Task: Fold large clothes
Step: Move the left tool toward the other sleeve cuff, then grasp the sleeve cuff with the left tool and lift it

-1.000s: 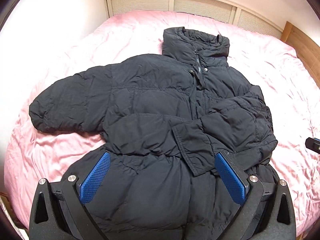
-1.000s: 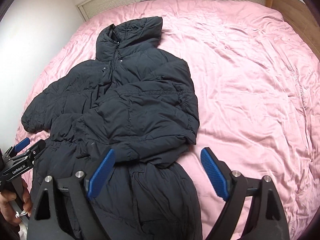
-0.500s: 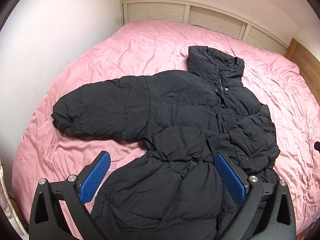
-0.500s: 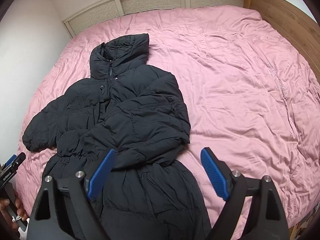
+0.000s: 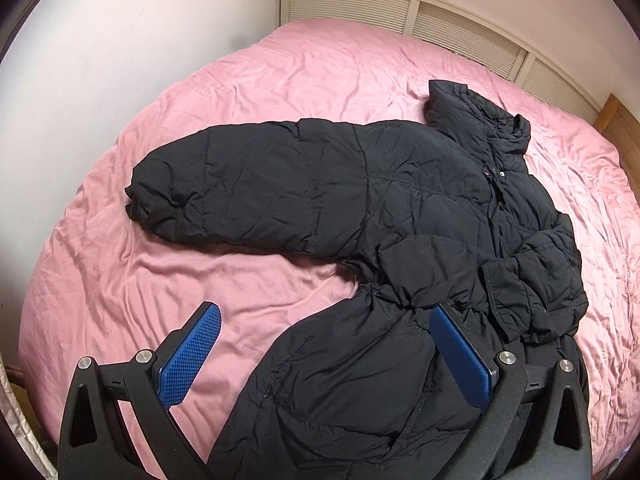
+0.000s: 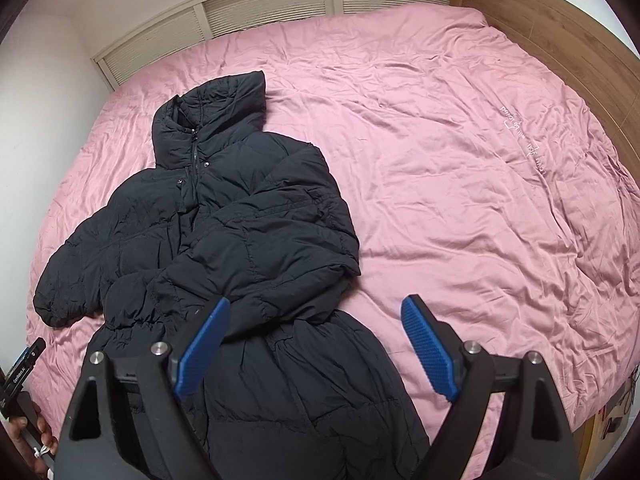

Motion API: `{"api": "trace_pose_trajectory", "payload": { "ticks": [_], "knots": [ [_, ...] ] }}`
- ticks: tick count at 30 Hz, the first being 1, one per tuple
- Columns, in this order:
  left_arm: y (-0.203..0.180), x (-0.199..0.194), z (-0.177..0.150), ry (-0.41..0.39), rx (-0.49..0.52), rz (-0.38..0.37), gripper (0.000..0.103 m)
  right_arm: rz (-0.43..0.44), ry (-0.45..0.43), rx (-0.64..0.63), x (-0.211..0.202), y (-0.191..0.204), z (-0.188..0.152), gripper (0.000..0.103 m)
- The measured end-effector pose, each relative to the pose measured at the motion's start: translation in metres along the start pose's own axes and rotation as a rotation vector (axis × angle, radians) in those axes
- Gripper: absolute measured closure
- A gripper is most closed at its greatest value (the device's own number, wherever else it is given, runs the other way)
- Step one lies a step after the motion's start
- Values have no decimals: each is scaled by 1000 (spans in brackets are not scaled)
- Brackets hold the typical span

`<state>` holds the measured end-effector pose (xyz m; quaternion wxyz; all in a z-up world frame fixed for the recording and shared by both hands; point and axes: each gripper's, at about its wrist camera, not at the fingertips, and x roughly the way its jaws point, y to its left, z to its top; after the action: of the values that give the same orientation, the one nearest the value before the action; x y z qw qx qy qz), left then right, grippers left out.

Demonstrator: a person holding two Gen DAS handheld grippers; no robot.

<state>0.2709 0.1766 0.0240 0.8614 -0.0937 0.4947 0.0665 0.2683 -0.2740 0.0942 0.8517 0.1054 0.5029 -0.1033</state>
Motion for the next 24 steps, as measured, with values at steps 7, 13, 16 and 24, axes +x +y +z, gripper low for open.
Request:
{"api": "trace_pose_trajectory", "payload": {
  "ticks": [7, 13, 16, 24],
  "knots": [
    [34, 23, 6, 4, -61, -1, 1, -43, 12, 54, 4, -7, -7, 16],
    [76, 46, 23, -7, -158, -21, 1, -90, 48, 66, 13, -6, -19, 16],
    [100, 59, 31, -13, -223, -6, 1, -110, 67, 68, 18, -5, -23, 16],
    [164, 91, 42, -16, -404, 16, 1, -139, 97, 47, 31, 7, -22, 16]
  ]
}}
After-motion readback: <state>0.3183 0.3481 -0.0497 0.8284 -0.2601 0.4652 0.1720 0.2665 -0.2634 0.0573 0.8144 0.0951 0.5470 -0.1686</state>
